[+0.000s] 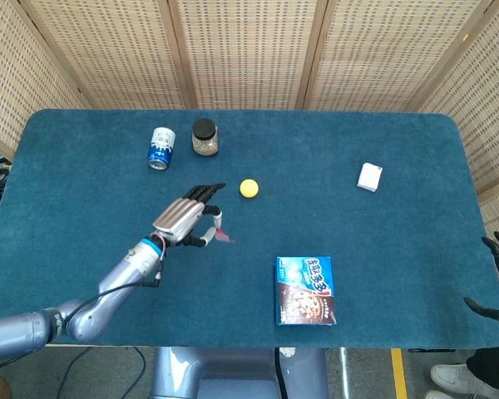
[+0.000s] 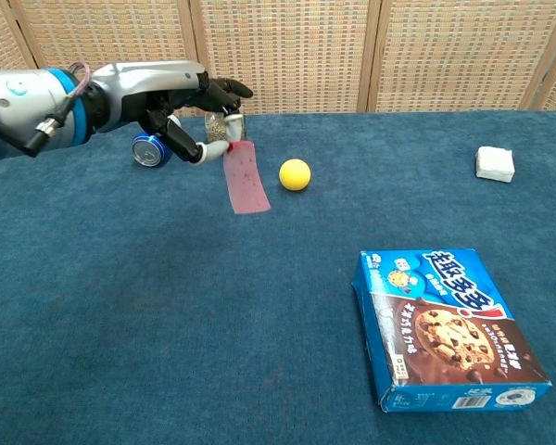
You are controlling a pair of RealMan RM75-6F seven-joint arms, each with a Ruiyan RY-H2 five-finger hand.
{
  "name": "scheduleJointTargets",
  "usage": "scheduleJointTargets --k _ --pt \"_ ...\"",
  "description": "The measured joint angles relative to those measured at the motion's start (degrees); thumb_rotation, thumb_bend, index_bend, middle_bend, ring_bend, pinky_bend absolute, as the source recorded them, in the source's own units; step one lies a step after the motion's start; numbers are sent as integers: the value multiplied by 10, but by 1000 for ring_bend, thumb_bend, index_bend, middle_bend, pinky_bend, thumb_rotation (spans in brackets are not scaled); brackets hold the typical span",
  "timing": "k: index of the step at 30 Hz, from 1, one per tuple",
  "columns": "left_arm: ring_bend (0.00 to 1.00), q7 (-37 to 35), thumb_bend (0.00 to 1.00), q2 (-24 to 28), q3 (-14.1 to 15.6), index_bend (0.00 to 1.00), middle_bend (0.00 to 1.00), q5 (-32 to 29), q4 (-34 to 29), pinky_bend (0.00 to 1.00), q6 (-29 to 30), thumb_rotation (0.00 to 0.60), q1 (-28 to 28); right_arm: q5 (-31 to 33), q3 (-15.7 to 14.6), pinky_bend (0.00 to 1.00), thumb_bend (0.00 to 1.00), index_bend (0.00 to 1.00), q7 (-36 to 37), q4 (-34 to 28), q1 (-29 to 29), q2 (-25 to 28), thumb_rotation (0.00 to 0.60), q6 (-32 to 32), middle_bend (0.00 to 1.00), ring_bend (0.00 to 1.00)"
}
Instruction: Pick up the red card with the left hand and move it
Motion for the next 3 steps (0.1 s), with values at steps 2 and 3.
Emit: scheduleJointTargets --k 2,3 --pt "0 -16 515 30 10 707 0 6 -39 0 -13 600 7 -2 0 0 0 65 0 -1 -1 1 600 3 0 0" --pt "0 -22 515 40 14 707 0 8 -51 0 -19 600 9 -3 -1 0 0 65 0 -2 -2 1 600 4 0 0"
